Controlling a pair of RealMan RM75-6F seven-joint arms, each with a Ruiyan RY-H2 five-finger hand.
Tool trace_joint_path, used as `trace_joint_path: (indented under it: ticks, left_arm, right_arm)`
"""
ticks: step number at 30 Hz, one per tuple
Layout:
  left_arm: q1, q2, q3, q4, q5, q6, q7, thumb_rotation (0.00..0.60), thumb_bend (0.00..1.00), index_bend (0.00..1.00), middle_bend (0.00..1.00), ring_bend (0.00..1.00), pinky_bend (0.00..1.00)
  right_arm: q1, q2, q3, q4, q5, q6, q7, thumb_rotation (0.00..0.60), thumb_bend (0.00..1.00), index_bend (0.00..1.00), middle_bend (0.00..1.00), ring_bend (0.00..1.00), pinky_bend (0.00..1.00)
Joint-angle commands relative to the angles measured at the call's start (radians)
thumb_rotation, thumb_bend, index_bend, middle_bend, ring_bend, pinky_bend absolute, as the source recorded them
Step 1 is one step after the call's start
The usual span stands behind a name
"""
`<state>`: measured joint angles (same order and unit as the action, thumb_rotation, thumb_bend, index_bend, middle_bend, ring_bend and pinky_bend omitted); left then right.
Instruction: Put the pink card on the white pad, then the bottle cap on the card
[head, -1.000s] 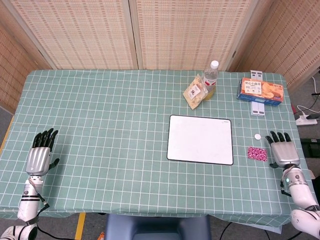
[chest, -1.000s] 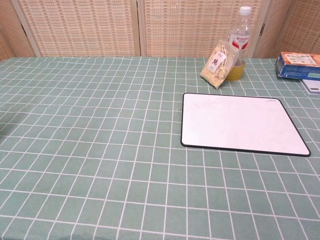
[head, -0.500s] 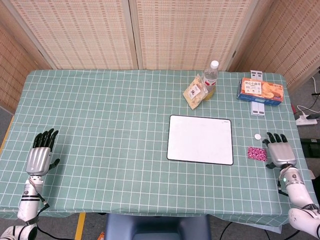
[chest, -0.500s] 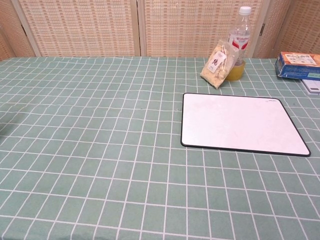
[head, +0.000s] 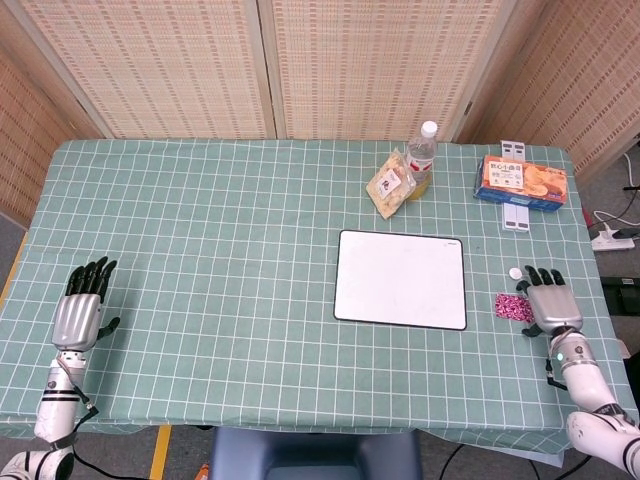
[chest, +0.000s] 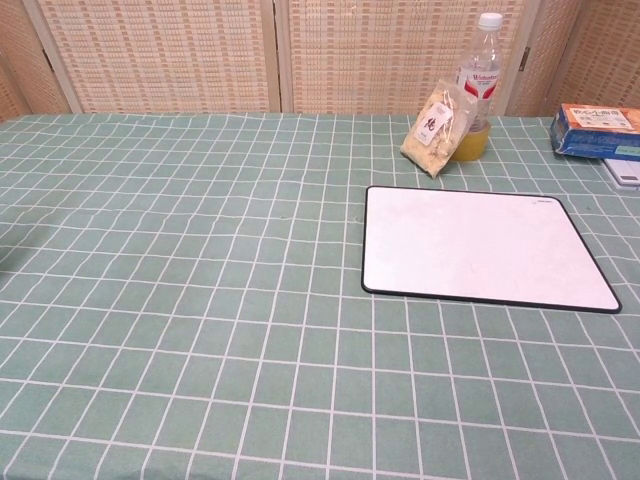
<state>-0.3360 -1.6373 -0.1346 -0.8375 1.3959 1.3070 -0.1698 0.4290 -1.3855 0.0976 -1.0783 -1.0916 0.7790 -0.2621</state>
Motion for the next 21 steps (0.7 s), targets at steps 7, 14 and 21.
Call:
trace_joint_path:
  ticks: [7, 14, 21]
  left_arm:
    - [-0.001, 0.002, 0.001, 0.0, 0.001, -0.002, -0.008, 0.6, 0.16, 0.0, 0.0, 0.0, 0.0]
    - [-0.001, 0.003, 0.002, -0.001, 0.001, -0.006, -0.01, 0.6, 0.16, 0.0, 0.0, 0.0, 0.0]
    - [-0.002, 0.003, 0.003, 0.0, 0.001, -0.009, -0.013, 0.6, 0.16, 0.0, 0.0, 0.0, 0.0]
  right_arm:
    - [0.017, -0.006, 0.007, 0.003, 0.029, -0.012, -0.014, 0.6, 0.0, 0.31, 0.0, 0.0, 0.0]
    - [0.029, -0.018, 0.007, 0.02, 0.056, -0.025, -0.032, 0.6, 0.0, 0.33, 0.0, 0.0, 0.0]
    - [0.038, -0.026, 0.004, 0.031, 0.063, -0.038, -0.027, 0.6, 0.0, 0.35, 0.0, 0.0, 0.0]
